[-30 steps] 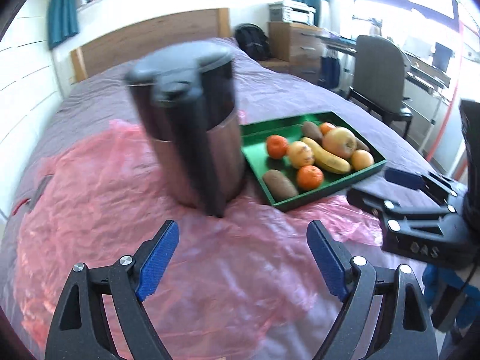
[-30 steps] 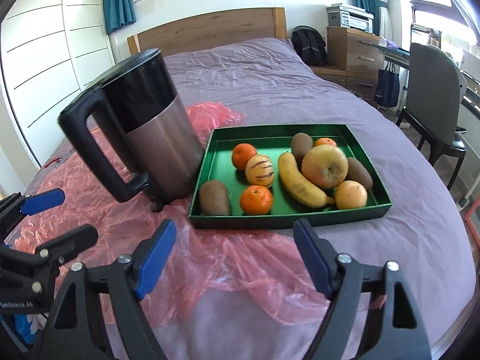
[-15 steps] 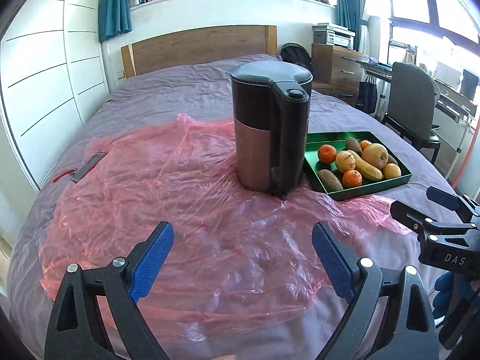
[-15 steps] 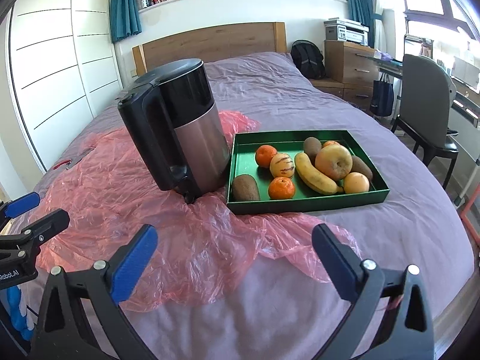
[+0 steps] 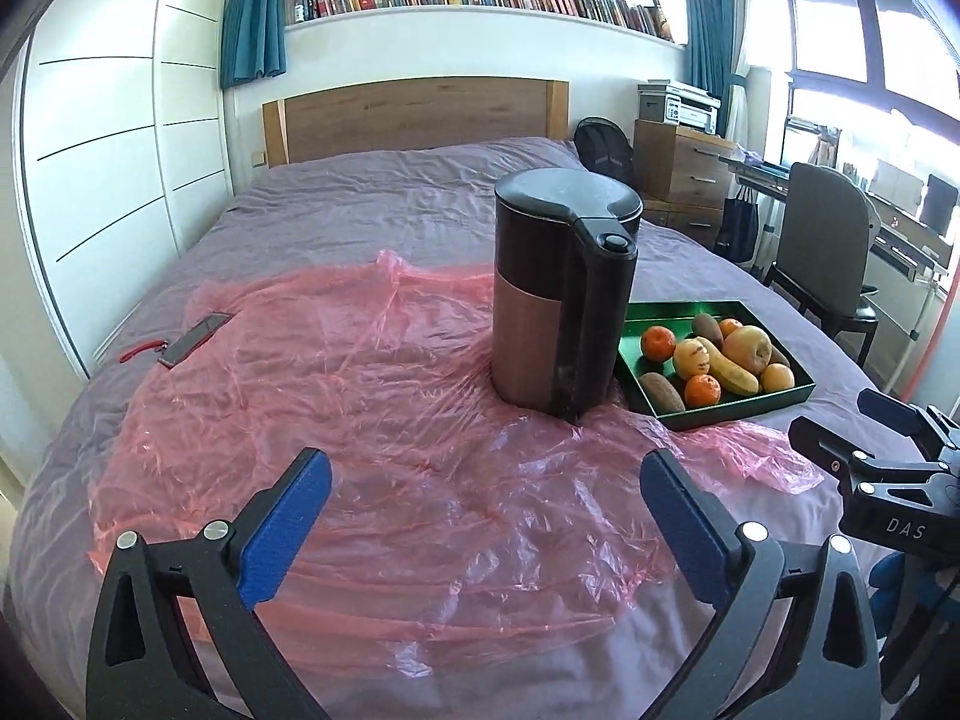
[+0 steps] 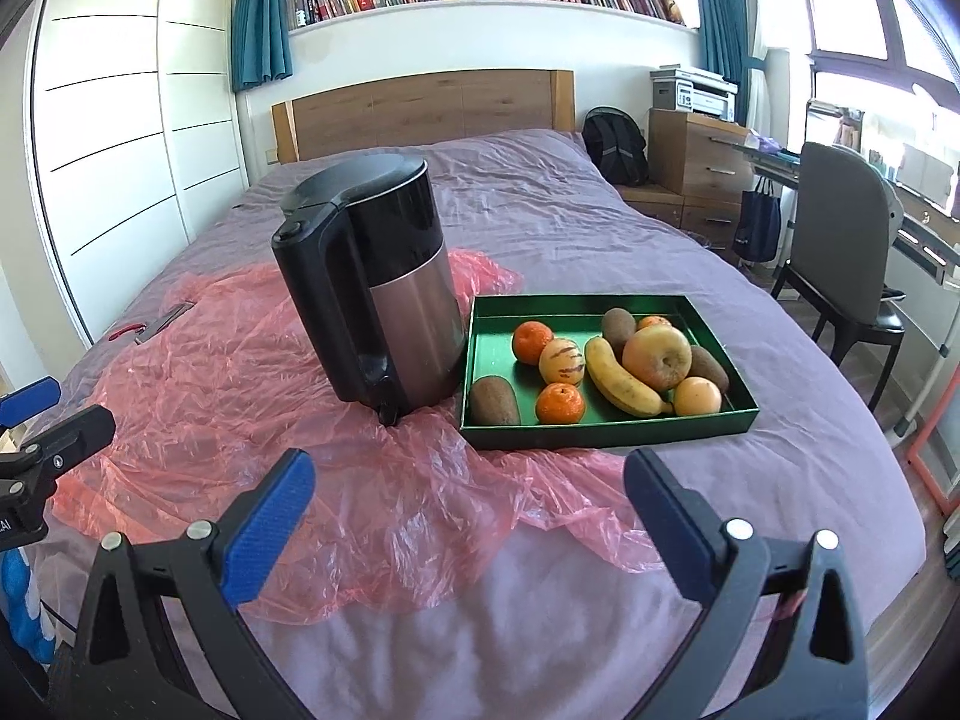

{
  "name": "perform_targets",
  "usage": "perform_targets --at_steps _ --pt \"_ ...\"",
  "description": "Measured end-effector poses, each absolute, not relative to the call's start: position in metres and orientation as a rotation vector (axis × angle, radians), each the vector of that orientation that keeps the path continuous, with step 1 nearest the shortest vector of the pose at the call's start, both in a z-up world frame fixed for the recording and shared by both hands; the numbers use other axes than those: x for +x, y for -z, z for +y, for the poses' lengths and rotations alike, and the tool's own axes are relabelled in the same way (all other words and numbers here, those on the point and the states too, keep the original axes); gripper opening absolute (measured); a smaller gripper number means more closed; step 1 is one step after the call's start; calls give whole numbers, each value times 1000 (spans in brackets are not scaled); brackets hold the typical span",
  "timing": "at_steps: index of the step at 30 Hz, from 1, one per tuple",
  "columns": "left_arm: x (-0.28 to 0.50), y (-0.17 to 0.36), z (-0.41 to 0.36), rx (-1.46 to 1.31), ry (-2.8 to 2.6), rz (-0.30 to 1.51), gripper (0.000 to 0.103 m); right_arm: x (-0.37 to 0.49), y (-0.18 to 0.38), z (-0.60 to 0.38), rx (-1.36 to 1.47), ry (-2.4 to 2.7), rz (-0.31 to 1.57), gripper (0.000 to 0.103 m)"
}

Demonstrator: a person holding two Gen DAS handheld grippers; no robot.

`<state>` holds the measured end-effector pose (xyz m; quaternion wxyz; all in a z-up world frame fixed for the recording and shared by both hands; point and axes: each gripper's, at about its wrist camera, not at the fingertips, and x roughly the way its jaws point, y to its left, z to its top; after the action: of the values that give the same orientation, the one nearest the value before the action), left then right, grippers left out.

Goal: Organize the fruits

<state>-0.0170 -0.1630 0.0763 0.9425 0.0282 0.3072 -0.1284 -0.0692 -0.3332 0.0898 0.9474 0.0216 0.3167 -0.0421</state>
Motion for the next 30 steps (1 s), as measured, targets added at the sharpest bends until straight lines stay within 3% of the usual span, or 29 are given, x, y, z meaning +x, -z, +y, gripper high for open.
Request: perform_targets --at_steps 30 --pt "-3 -57 -171 63 285 678 101 -77 -85 -384 49 182 644 103"
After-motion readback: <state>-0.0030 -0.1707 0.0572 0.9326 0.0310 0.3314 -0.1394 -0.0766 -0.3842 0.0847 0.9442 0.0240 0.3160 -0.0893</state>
